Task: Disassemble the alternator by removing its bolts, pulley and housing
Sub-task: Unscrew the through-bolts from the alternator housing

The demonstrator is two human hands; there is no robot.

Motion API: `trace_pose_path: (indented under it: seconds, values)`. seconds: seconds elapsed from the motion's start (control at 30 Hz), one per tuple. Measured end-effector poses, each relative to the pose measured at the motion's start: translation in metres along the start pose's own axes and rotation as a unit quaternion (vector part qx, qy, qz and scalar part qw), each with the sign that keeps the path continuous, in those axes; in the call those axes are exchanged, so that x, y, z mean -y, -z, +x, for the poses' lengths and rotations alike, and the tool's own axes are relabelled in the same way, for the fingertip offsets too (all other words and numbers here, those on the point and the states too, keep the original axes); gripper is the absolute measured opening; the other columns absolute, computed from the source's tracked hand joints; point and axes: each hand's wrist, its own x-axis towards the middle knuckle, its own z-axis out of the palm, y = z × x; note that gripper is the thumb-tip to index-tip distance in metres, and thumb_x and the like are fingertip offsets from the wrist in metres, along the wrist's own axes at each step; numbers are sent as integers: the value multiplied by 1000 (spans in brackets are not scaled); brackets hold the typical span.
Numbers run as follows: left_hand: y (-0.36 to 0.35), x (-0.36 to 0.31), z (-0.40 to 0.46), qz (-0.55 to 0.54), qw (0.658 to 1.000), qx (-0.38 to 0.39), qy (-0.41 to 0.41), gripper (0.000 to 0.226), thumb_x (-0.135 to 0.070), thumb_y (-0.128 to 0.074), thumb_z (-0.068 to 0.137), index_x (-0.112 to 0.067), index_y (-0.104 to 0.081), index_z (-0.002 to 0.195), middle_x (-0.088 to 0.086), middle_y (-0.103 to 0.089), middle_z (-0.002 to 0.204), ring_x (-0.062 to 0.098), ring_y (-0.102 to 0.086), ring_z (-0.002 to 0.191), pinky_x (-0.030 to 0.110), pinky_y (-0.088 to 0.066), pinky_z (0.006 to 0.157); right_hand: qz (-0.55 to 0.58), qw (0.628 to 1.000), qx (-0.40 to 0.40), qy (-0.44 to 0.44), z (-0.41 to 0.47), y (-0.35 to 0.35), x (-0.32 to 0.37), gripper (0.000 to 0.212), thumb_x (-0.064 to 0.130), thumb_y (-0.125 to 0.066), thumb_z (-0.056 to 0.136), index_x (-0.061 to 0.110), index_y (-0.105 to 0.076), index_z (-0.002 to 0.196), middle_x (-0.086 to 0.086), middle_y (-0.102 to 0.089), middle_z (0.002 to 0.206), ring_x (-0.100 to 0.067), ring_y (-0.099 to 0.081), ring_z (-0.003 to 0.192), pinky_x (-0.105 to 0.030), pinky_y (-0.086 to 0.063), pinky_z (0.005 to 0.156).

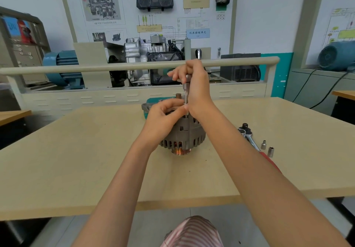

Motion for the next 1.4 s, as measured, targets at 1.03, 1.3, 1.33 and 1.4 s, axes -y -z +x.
trace_pose_path:
  seconds: [1.03,1.3,1.33,1.4]
  values:
    - [-4,0,0,13,1000,-24,-2,32,4,-54,86,-22,-58,67,-15,-61,54,-10,-54,53,5,-37,48,-512,818,-138,223,-27,-10,-14,18,18,-48,86,5,-59,79,-2,-49,80,-18,-46,83,-38,-39,95]
    - [-1,-3,-3,1,1000,19,-23,30,-10,-57,91,-36,-69,79,-21,-70,73,-10,-62,72,4,-42,60,-307,935,-84,154,-11,-10,-2,47,8,-48,88,19,-31,46,6,-34,53,-13,-38,64,-28,-30,65]
    - [0,-3,-2,-1,1000,22,-20,22,-15,-58,91,-34,-70,89,-18,-72,81,-7,-64,79,7,-44,64,-234,963,-64,117,-9,-9,1,49,7,-46,89,19,-29,45,7,-31,49,-12,-35,58,-26,-29,59]
    - [0,-2,-1,-2,1000,21,-12,18,-19,-60,91,-31,-70,99,-14,-74,90,0,-67,88,11,-47,69,-112,992,-26,42,-4,-6,2,47,7,-41,91,15,-31,46,0,-34,50,-17,-38,58,-20,-33,53]
